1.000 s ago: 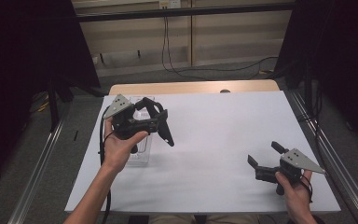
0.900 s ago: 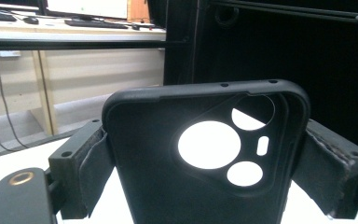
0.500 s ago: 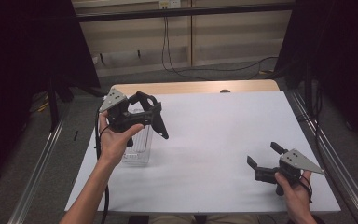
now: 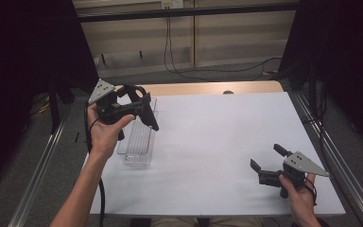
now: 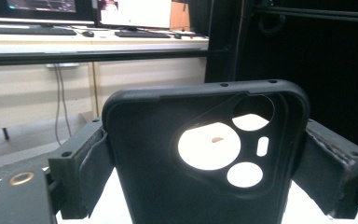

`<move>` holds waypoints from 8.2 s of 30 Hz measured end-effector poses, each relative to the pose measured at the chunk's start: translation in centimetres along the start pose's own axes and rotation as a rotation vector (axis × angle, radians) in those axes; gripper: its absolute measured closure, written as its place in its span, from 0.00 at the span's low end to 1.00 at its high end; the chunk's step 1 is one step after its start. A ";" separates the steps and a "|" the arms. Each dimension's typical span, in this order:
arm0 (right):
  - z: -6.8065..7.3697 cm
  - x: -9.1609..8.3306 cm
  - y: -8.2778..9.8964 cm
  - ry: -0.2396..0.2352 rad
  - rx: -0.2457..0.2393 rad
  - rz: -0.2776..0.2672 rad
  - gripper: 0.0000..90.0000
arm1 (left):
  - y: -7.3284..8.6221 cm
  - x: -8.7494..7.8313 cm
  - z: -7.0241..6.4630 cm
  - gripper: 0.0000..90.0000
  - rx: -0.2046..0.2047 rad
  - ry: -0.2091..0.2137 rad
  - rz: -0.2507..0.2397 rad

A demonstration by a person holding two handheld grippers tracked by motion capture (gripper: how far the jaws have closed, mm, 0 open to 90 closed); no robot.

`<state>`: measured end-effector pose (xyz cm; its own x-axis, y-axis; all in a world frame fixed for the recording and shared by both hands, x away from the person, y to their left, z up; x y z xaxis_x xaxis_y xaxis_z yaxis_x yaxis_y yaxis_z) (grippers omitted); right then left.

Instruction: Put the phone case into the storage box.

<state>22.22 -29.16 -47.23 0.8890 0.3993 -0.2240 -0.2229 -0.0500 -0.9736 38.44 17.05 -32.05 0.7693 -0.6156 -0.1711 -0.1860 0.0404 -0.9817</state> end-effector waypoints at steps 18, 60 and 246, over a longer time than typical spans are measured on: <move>0.1 0.0 0.1 -0.027 -0.012 -0.005 0.00 | -0.1 1.4 2.7 0.15 0.010 -0.126 0.005; 0.1 0.0 0.1 -0.044 -0.011 -0.015 0.00 | 1.8 7.2 6.4 0.15 -0.021 -0.319 0.049; 0.2 0.1 0.3 -0.064 -0.001 0.012 0.00 | 1.2 9.2 7.0 0.06 -0.036 -0.141 -0.031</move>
<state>22.13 -28.98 -47.53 0.8589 0.4565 -0.2322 -0.2328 -0.0560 -0.9709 49.54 16.92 -35.43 0.8526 -0.4995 -0.1536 -0.1808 -0.0062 -0.9835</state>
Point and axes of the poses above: each handheld gripper's, and its own axes: x roughly forward along the jaws, y roughly out of its underside, z roughly to its left, the point moved 1 cm from there along x, roughly forward along the jaws, and after that the axes turned 1 degree about x, right-handed, at the moved point
